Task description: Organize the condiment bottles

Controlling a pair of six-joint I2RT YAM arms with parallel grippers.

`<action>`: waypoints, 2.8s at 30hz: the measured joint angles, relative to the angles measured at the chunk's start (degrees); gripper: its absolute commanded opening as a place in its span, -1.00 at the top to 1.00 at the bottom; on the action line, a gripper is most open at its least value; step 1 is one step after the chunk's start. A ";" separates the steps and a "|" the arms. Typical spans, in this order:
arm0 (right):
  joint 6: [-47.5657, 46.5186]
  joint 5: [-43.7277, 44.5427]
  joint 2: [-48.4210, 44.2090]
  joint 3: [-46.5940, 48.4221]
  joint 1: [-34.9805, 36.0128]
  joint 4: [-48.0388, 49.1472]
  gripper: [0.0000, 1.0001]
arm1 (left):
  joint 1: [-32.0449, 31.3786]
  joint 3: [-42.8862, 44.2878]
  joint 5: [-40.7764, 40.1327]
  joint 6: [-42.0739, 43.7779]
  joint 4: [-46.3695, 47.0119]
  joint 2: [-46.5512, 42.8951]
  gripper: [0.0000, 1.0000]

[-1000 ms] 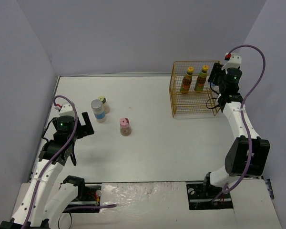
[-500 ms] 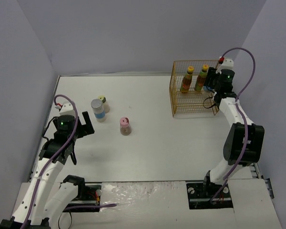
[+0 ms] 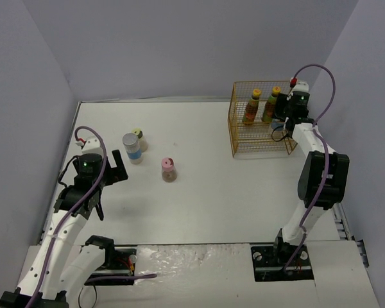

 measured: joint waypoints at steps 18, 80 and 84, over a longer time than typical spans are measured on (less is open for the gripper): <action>2.12 0.01 -9.33 -2.67 0.43 -1.17 -0.91 | 0.00 0.02 1.02 -0.04 1.10 4.47 -0.94; 12.14 -9.31 -59.86 -39.96 12.07 -5.84 -1.00 | -35.05 44.86 2.73 1.36 4.23 56.71 0.47; 12.02 -9.67 -60.36 -40.20 12.10 -5.89 -1.00 | -38.59 44.18 3.06 1.08 4.32 59.32 0.14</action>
